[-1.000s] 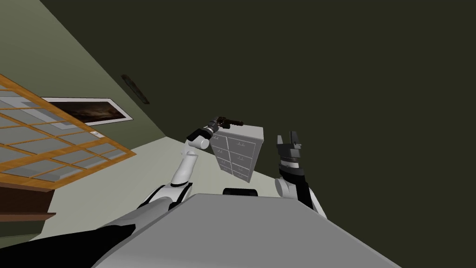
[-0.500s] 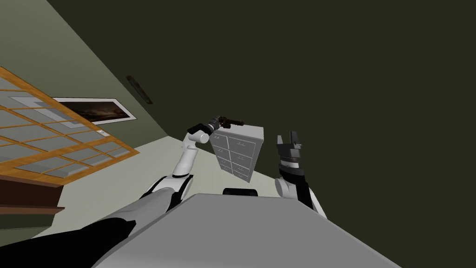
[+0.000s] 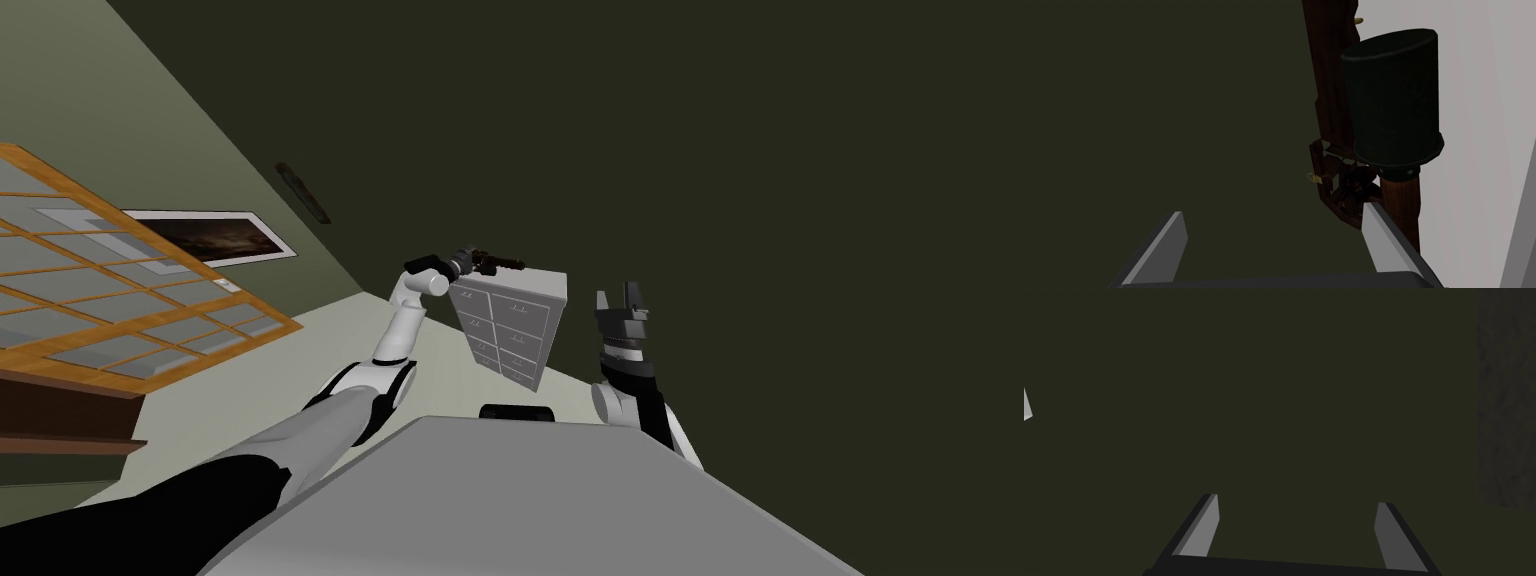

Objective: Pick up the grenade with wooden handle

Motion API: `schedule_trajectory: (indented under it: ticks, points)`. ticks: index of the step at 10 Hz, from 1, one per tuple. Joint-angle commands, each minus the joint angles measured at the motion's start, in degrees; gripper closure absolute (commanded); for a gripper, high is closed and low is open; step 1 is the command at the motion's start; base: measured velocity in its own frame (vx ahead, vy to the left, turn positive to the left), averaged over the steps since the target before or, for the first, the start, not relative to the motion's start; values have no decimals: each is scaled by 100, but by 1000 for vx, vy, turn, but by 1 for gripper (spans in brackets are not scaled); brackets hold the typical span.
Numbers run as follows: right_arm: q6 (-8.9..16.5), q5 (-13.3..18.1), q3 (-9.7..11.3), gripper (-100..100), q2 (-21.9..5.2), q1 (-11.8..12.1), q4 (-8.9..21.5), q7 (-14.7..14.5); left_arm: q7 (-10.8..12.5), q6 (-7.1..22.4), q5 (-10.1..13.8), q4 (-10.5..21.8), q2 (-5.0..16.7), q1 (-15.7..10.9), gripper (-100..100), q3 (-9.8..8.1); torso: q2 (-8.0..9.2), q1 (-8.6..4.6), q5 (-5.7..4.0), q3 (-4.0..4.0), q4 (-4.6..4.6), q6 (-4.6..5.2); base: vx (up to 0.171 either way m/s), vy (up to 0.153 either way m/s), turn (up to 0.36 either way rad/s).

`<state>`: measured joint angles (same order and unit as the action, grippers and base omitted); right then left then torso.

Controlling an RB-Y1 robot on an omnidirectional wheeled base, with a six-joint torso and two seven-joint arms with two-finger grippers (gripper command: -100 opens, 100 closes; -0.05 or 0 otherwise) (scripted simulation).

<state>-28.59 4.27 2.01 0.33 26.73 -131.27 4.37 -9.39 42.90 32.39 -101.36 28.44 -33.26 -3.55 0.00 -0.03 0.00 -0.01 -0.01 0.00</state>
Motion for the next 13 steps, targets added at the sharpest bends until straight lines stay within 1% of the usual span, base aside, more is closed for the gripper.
schedule_trajectory:
  ticks: [1, 2, 3, 4, 5, 6, 7, 8, 9, 10, 11, 12, 13]
  points:
    - [0, 0, 0, 0, 0, 0, 0, 0, -12, 286, 70, 105, 71, -250, -100, 1, 0, 0, 0, 0, 0, 0, -8, -6, 11]
    - [0, 0, 0, 0, 0, 0, 0, 0, -12, 375, 70, 105, 71, -250, -100, 1, 1, -1, 0, 1, 0, 0, 0, 0, 0]
    - [0, 0, 0, 0, 0, 0, 0, 0, -39, 580, 219, 378, 230, -506, -100, 15, 0, 0, 1, 0, 0, 0, -5, -1, 4]
    - [0, 0, 0, 0, 0, 0, 0, 0, -39, 736, 219, 378, 230, -631, -100, 15, -1, 1, 0, 0, 0, 0, 0, 0, 0]
    - [0, 0, 0, 0, 0, 0, 0, 0, -39, 808, 219, 378, 230, -631, -100, 15, 0, 1, 0, 0, 0, 0, 0, 0, 0]
    - [0, 0, 0, 0, 0, 0, 0, 0, -64, 1023, 358, 656, 390, -892, -100, 30, -1, 1, 1, 0, -1, 0, -3, -1, -11]
    - [0, 0, 0, 0, 0, 0, 0, 0, -64, 1164, 358, 658, 390, -1003, -100, 30, -1, 1, 1, -1, 0, 0, 0, 0, 0]
    - [0, 0, 0, 0, 0, 0, 0, 0, -64, 1232, 358, 658, 390, -1003, -100, 30, -1, 1, 1, 0, 0, 0, 0, 0, 0]
    - [0, 0, 0, 0, 0, 0, 0, 0, -87, 1446, 487, 938, 552, -1264, -100, 47, -1, 1, 1, -1, -1, 0, 0, 1, -23]
    - [0, 0, 0, 0, 0, 0, 0, 0, -87, 1602, 487, 946, 552, -1366, -100, 47, -2, 2, 1, -1, -1, 0, 0, 3, -12]
    - [0, 0, 0, 0, 0, 0, 0, 0, -87, 1647, 487, 946, 552, -1366, -100, 47, -2, 2, 1, -1, -1, 0, 0, 0, 0]
    - [0, 0, 0, 0, 0, 0, 0, 0, -107, 1879, 607, 1210, 714, -1621, -100, 65, -1, 2, 2, -1, -1, -1, 2, 3, -34]
    - [0, 0, 0, 0, 0, 0, 0, 0, -107, 2044, 607, 1243, 714, -1718, -100, 65, -2, 3, 1, -1, -1, 0, 4, 6, -20]
